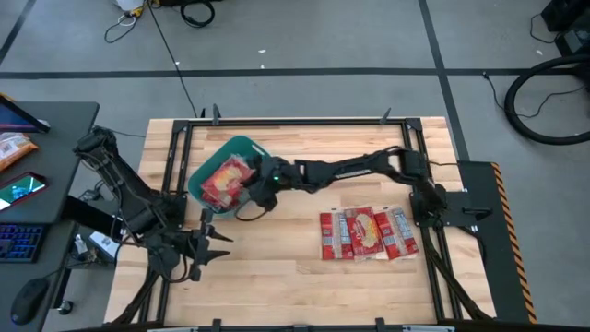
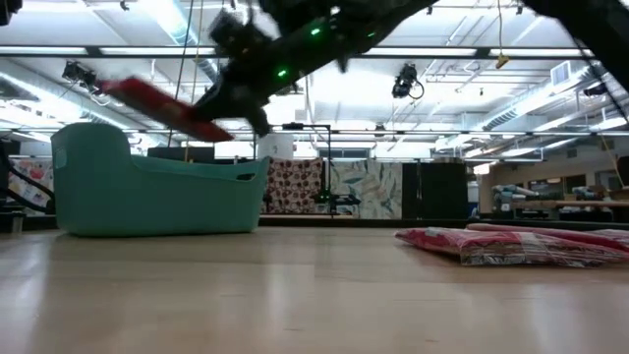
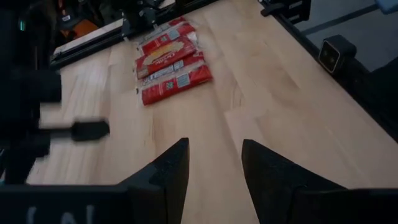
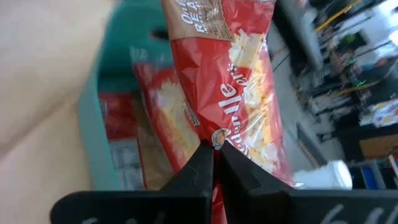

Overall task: Sort popcorn bags into baskets
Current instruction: Put the red popcorn bag into the green bin, then put the left red popcorn bag into the green bin

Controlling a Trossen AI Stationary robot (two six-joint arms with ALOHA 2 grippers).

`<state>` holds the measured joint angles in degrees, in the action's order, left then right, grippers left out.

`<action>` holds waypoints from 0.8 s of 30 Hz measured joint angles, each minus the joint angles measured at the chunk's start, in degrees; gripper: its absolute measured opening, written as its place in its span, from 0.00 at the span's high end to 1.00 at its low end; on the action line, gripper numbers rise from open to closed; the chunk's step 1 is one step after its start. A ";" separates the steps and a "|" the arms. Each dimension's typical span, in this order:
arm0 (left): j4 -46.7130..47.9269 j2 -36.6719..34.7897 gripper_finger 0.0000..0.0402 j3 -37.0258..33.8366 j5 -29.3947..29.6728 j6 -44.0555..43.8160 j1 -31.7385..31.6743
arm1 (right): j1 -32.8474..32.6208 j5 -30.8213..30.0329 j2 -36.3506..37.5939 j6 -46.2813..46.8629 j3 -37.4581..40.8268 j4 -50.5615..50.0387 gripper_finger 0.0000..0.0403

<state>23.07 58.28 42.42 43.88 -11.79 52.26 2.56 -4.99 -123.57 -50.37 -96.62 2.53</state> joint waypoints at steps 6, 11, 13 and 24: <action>0.74 0.00 0.62 -0.01 -0.03 -2.74 -0.25 | 2.09 -0.74 -8.16 0.75 -12.61 -8.96 0.93; 1.98 -0.07 0.62 -0.05 -0.20 -4.49 -0.29 | 3.84 -0.25 -11.45 2.97 -16.06 -14.15 0.77; 2.19 -0.17 0.62 -0.04 -0.18 -4.95 -0.29 | 4.07 -0.97 -11.28 3.79 -16.24 -16.66 0.69; 1.96 -0.26 0.62 -0.05 -0.20 -5.62 -0.28 | -0.13 -9.90 -2.80 9.42 -16.41 -27.94 0.57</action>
<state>25.03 58.02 42.37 43.68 -17.41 51.98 2.43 -14.89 -126.37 -40.95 -113.03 -25.41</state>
